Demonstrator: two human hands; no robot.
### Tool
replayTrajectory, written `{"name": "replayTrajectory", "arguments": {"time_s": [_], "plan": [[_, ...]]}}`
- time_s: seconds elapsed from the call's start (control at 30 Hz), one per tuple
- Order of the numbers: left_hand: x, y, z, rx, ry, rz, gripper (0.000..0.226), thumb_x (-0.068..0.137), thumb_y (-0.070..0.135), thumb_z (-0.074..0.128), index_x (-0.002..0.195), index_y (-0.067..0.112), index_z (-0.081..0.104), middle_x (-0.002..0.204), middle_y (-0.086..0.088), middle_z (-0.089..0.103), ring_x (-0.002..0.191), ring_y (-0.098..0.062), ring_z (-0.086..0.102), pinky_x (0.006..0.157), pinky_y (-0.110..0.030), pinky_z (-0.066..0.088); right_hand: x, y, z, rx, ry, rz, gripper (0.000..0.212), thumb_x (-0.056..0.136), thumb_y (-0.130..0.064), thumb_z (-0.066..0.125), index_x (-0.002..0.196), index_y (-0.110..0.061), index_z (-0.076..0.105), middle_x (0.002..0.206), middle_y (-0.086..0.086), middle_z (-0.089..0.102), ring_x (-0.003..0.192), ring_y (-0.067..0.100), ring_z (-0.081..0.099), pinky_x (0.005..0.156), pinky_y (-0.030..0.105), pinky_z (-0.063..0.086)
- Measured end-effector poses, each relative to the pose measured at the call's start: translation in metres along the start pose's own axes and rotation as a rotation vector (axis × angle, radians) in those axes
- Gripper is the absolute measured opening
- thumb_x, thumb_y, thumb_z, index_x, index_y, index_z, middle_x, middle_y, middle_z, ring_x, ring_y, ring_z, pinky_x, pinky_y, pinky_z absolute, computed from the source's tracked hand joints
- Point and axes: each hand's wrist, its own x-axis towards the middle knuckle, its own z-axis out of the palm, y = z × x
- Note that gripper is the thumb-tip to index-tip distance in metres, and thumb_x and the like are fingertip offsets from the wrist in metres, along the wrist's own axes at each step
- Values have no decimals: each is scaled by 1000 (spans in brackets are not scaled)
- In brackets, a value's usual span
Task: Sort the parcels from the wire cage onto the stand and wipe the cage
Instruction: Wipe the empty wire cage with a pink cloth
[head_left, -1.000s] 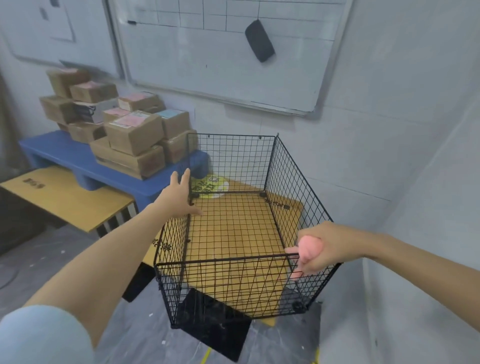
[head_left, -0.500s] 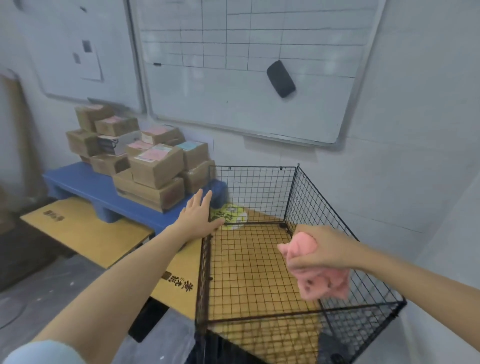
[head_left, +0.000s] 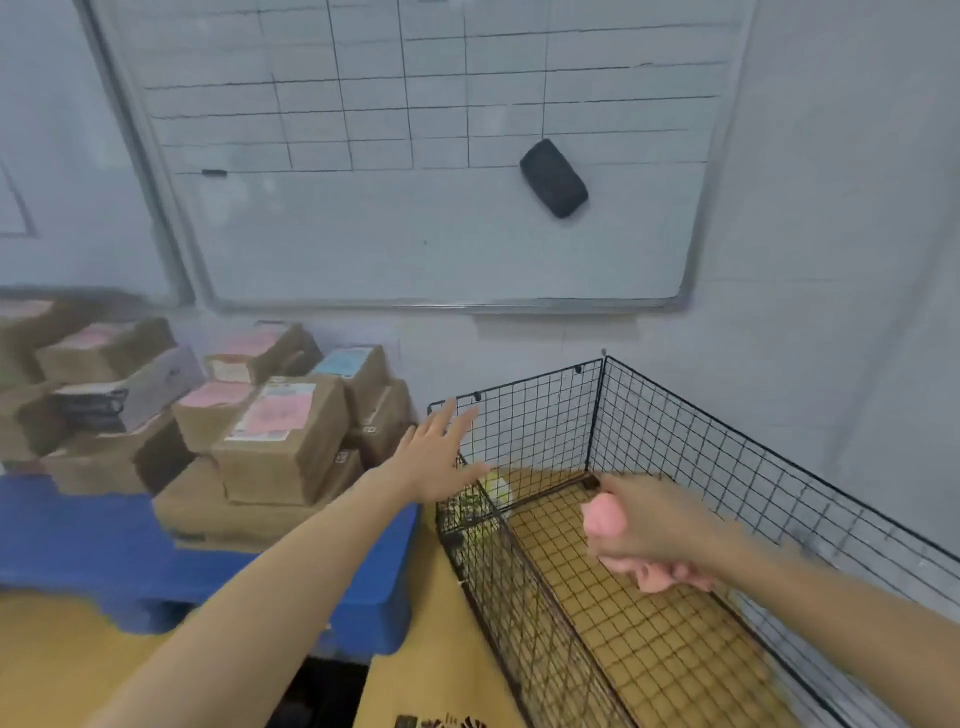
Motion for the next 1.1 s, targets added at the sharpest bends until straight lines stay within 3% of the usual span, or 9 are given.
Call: {"name": "replayTrajectory", "arguments": {"time_s": [0.17, 0.37, 0.5, 0.67, 0.73, 0.87, 1.0, 1.1], "plan": [[59, -17, -8, 25, -71, 147, 83, 91, 64, 37, 152, 29, -6, 159, -5, -17, 147, -30, -2, 119, -49, 7, 17, 2, 15, 97, 97, 176, 70, 71, -70, 59, 125, -26, 50, 101, -11, 61, 83, 5, 61, 71, 29, 59], [148, -8, -5, 82, -88, 333, 81, 92, 63, 34, 152, 28, -8, 159, -5, -18, 147, -27, -3, 118, -51, 9, 56, 12, 32, 106, 163, 318, 61, 75, -73, 53, 117, -29, 47, 94, -12, 57, 81, 3, 58, 72, 24, 55], [197, -4, 1, 40, -153, 428, 80, 92, 62, 36, 151, 31, -9, 159, -1, -17, 148, -25, 2, 118, -50, 12, 90, 22, 54, 88, 143, 384, 57, 80, -72, 50, 117, -28, 45, 96, -13, 51, 81, 4, 53, 62, 15, 45], [249, -4, 5, -116, -247, 490, 77, 94, 59, 33, 151, 31, -11, 159, 5, -15, 148, -17, 0, 120, -43, 10, 123, 35, 96, 53, 106, 433, 74, 75, -76, 27, 126, -25, 42, 115, -7, 52, 88, 8, 56, 68, 23, 54], [268, -3, 8, -175, -291, 508, 78, 93, 61, 33, 151, 31, -10, 160, 6, -10, 147, -16, 3, 120, -40, 10, 137, 39, 113, 79, 73, 473, 70, 79, -73, 33, 129, -24, 41, 120, -4, 52, 94, 11, 57, 71, 23, 54], [291, 11, 12, -342, -434, 515, 76, 95, 58, 34, 152, 30, -7, 160, 8, 0, 146, -16, 16, 117, -32, 12, 172, 45, 131, 156, 106, 532, 65, 84, -67, 36, 129, -21, 40, 109, -6, 51, 90, 11, 52, 73, 26, 55], [304, 29, 18, -404, -531, 472, 71, 94, 61, 29, 150, 38, -8, 160, 4, 11, 143, -23, 25, 114, -34, 16, 202, 47, 148, 203, 96, 573, 63, 85, -65, 39, 131, -22, 37, 108, -4, 55, 89, 15, 57, 69, 28, 54], [314, 36, 26, -398, -536, 485, 70, 94, 62, 26, 151, 38, -7, 160, 4, 12, 144, -23, 24, 114, -35, 15, 212, 45, 162, 231, 67, 604, 57, 87, -59, 44, 129, -22, 39, 113, -2, 55, 95, 17, 56, 75, 32, 55]]}}
